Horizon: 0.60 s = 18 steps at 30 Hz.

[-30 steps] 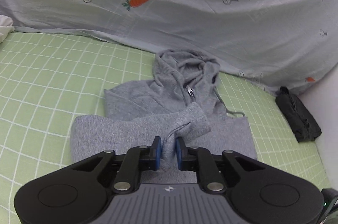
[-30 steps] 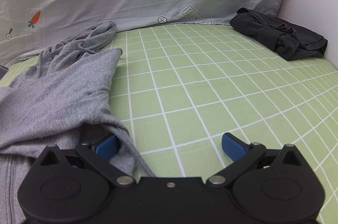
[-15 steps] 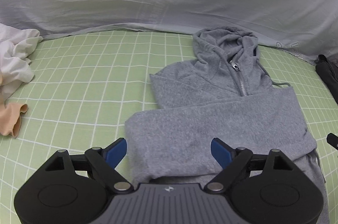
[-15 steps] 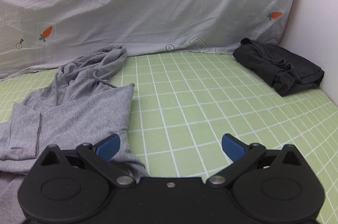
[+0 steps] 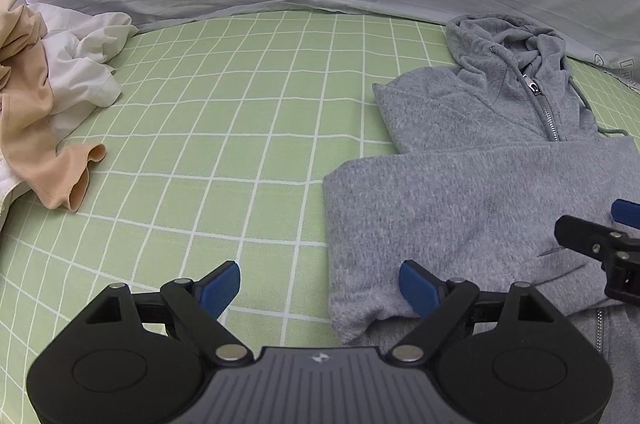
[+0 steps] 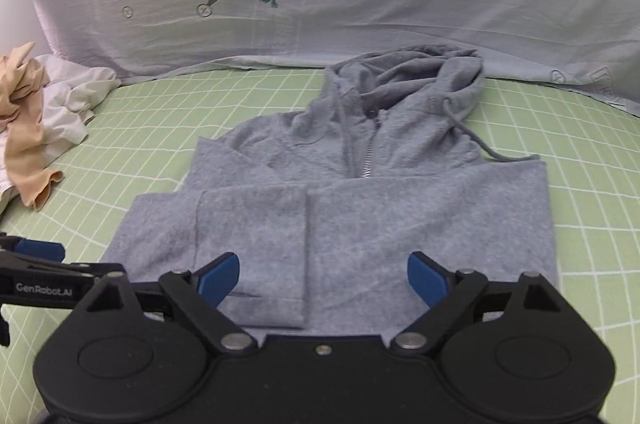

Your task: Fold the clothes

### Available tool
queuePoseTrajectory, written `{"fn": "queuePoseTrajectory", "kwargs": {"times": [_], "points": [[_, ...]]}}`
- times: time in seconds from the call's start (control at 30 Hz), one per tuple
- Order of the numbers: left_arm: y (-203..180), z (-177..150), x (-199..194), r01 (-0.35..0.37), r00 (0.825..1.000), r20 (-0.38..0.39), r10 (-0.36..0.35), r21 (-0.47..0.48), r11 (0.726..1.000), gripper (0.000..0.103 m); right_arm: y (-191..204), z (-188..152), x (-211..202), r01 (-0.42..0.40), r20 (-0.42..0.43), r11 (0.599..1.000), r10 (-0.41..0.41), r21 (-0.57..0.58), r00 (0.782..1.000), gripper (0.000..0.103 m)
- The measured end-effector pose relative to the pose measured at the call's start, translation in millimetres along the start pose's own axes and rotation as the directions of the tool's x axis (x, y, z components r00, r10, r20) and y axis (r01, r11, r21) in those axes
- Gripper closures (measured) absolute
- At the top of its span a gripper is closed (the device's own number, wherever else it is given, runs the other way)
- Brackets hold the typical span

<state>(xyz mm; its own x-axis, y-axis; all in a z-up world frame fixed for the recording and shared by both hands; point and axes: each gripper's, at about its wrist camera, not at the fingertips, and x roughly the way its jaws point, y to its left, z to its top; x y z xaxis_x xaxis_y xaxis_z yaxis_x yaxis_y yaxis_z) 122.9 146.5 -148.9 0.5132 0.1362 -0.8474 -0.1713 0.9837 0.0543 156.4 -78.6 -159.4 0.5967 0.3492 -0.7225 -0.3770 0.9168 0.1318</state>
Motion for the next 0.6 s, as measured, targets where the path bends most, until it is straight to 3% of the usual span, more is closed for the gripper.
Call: {"fn": "queuePoseTrajectory", "kwargs": {"times": [0.1, 0.17, 0.23, 0.4, 0.6], "points": [[0.1, 0.4, 1.6, 0.000, 1.000, -0.001, 0.000, 0.000, 1.000, 0.016, 6.0, 0.8, 9.5, -0.035, -0.047, 0.999, 0.034, -0.012, 0.998, 0.047], [-0.4, 0.1, 0.7, -0.001, 1.000, 0.003, 0.001, 0.002, 1.000, 0.016, 4.9, 1.1, 11.4, -0.053, -0.056, 0.999, 0.053, 0.007, 0.997, 0.056], [-1.4, 0.4, -0.1, -0.005, 1.000, 0.005, 0.005, 0.002, 1.000, 0.016, -0.1, 1.7, 8.0, -0.079, -0.050, 0.996, 0.081, 0.029, 0.995, 0.093], [-4.9, 5.7, -12.4, -0.005, 0.999, 0.054, 0.004, 0.017, 1.000, 0.016, -16.1, 3.3, -10.3, -0.124, 0.008, 0.989, 0.124, 0.081, 0.992, 0.097], [-13.3, 18.9, -30.4, 0.036, 0.991, 0.129, -0.039, 0.022, 0.999, 0.016, -55.9, 6.2, -49.8, 0.001, 0.091, 0.984, -0.017, 0.177, 0.996, 0.097]]}}
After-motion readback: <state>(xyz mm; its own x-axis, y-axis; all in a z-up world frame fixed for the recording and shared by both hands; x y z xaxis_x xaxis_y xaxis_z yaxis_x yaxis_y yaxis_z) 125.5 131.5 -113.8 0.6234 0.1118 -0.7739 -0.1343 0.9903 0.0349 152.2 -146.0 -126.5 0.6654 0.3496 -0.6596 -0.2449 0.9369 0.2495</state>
